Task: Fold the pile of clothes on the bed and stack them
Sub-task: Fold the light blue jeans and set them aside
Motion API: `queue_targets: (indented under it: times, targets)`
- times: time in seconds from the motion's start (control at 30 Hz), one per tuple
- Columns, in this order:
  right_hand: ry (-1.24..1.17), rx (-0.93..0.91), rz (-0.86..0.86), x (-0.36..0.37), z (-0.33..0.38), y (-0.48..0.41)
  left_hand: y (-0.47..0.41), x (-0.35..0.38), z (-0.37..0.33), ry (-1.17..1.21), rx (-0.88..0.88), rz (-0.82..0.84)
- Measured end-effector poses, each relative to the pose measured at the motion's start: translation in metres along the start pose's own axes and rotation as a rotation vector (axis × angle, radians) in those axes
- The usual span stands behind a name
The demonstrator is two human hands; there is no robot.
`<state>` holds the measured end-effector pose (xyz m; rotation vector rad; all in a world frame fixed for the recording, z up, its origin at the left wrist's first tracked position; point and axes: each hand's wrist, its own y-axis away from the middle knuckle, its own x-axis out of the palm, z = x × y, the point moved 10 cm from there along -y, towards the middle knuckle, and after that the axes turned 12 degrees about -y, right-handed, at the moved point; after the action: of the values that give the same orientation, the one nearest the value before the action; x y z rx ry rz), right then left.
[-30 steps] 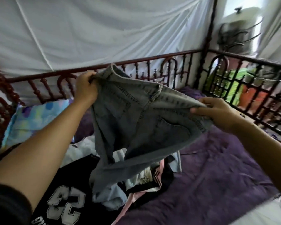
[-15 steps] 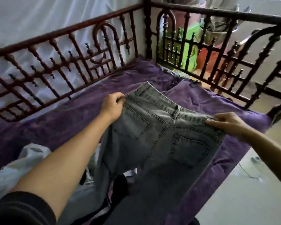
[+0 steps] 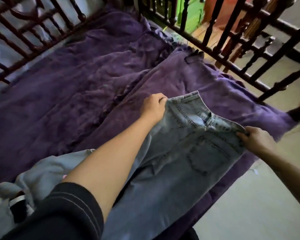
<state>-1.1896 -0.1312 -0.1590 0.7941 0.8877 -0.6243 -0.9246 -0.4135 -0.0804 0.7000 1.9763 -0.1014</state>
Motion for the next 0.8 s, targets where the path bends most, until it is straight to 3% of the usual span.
queue_targets:
  times: [0.2,0.3,0.47,0.6,0.7,0.8]
  targets:
    - [0.228,0.038,0.222,0.076,0.001,-0.019,0.031,0.038,0.106,-0.033,-0.232,0.12]
    - [0.353,-0.16,0.211,0.1,0.06,-0.021,0.086,0.052,0.18,-0.08,-0.395,0.205]
    - [0.289,-0.485,0.34,0.163,0.192,-0.023,0.166,0.085,0.278,-0.191,-0.583,0.351]
    - [0.283,-0.694,0.394,0.232,0.269,-0.025,0.195,0.109,0.335,-0.251,-0.643,0.335]
    - [0.432,-0.726,0.543,0.288,0.278,-0.024,0.217,0.124,0.366,-0.275,-0.687,0.301]
    - [0.443,-0.744,0.45,0.289,0.277,-0.019,0.231,0.11,0.371,-0.341,-0.694,0.173]
